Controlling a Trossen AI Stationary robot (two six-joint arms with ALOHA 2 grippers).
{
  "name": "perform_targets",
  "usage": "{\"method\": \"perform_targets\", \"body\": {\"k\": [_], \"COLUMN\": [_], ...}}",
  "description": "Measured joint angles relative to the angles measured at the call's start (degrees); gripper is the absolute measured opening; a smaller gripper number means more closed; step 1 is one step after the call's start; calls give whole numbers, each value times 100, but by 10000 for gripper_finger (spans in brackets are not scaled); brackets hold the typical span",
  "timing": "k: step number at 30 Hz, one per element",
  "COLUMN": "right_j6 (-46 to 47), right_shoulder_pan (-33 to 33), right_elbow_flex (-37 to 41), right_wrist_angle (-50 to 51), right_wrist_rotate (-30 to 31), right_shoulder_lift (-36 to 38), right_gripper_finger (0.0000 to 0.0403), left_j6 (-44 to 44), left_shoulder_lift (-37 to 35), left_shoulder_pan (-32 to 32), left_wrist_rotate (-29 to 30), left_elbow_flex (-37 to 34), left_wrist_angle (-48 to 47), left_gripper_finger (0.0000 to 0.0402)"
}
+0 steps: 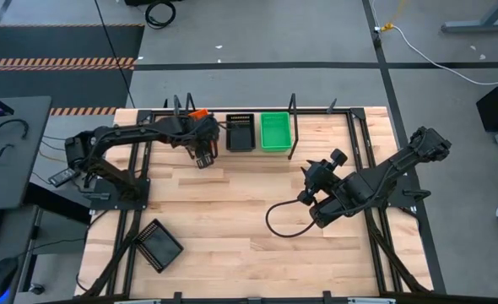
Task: Stack baskets on shelf by color
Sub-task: Stack the orange bin on top of the orange bin on the shelf
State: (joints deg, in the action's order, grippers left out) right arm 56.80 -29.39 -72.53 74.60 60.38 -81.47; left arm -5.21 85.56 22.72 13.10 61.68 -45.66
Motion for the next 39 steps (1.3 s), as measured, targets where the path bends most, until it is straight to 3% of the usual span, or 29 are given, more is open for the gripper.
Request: {"method": "perform_targets", "body": {"k": [7, 11, 17, 32, 39], "right_j6": [0, -1, -44, -44, -103], "right_shoulder_pan": [0, 0, 19, 35, 35], "right_elbow_flex": [0, 0, 0, 0, 0], "right_wrist_angle": [-1, 1, -1, -43, -41], "right_wrist_rotate": [0, 9, 20, 17, 17], "right_shoulder_lift": [0, 0, 0, 0, 0], "right_gripper_finger": [126, 126, 126, 126, 126], "left_j6": [-649, -1329, -1467, -2213, -2089], "left_shoulder_lift": [7, 4, 4, 4, 4], "left_shoulder_pan": [139, 9, 0, 415, 413], "left_wrist_rotate": [-197, -181, -385, -466, -819], "left_elbow_flex": [-441, -551, -593, -593, -593], "left_wrist_angle": [531, 747, 840, 930, 929], "left_gripper_finger": [140, 98, 19, 21, 66]}}
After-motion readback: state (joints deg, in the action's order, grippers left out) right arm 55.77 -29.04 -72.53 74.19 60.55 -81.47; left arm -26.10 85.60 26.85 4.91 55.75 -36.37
